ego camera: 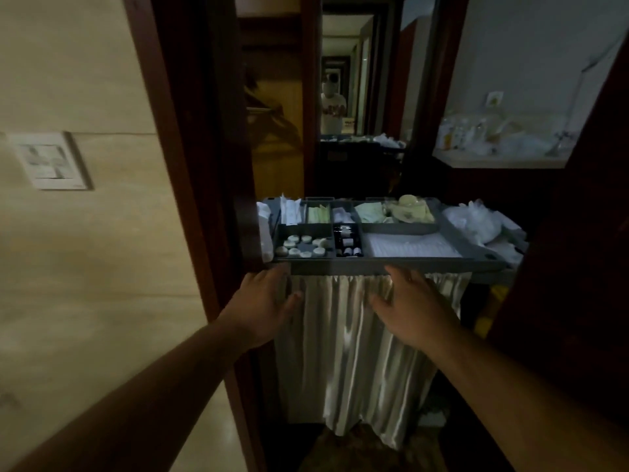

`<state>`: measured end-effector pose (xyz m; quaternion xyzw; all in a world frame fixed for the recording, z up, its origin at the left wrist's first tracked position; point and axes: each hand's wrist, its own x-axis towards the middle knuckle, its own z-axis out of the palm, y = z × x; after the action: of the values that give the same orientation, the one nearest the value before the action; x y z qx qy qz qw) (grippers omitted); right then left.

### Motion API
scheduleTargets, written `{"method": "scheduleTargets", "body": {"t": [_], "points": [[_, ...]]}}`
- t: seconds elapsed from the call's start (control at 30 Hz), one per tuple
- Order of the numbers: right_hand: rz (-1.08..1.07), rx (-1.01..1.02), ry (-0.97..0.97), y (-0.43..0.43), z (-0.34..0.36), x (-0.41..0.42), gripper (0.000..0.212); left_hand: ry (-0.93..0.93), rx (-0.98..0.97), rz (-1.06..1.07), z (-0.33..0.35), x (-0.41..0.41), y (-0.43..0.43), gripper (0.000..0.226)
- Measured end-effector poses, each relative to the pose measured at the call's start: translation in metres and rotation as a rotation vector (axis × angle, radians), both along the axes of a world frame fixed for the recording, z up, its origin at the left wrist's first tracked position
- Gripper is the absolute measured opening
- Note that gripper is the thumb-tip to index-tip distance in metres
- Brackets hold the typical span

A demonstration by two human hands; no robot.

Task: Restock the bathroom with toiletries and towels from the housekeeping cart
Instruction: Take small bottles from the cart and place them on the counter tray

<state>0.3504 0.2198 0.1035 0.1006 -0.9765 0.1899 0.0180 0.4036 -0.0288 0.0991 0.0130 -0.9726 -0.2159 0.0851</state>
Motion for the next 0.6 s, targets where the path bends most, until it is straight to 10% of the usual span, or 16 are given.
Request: {"method": "scheduleTargets", "body": {"t": [0.6], "points": [[-0.262,0.246,0.135,0.023,0.029,-0.16,0.064,0.041,0.2,-0.187,-0.014,-0.269,0.026,0.063]]}}
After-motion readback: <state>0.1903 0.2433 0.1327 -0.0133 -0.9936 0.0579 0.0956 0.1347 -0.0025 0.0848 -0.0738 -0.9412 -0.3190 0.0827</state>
